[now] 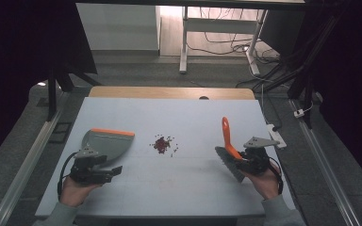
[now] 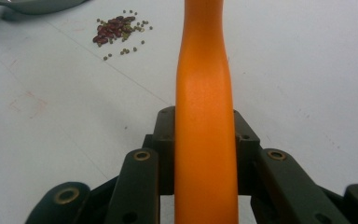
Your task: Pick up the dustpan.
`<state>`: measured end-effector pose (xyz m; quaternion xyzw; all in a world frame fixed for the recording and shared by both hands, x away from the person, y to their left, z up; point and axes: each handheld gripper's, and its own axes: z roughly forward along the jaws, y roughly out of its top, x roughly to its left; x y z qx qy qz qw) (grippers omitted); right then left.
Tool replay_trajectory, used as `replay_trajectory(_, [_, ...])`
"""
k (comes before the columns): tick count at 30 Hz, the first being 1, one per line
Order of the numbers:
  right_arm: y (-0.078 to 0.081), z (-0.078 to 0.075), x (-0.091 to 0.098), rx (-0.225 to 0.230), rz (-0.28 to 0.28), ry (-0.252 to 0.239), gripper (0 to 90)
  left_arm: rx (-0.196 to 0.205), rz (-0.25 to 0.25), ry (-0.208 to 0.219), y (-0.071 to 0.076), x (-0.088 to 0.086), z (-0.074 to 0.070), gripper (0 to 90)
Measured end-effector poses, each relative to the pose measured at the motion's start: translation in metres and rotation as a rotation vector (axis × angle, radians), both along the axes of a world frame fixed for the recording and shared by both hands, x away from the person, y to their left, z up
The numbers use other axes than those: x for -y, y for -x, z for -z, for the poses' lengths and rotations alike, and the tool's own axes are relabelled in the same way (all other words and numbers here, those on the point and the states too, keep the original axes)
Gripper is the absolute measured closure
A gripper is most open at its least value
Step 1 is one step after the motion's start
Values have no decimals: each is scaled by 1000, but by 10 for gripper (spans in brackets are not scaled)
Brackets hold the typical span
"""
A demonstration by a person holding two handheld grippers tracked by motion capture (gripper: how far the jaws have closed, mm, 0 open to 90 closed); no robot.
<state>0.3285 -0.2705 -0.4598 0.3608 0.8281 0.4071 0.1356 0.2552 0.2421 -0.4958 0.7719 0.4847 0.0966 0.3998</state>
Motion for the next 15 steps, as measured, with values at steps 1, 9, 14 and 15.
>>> replay_trajectory(1, [0,0,0,3,-3,0,704,0,-2,2,0,0,0,197])
replay_trajectory(9, [1,-1,0,3,-5,4,704,12,7,-12,3,3,-5,197])
replay_trajectory(14, [1,-2,-1,7,-9,5,704,14,6,-31,3,4,-7,198])
replay_trajectory(15, [1,-2,-1,6,-9,5,704,13,3,-37,3,5,-10,198])
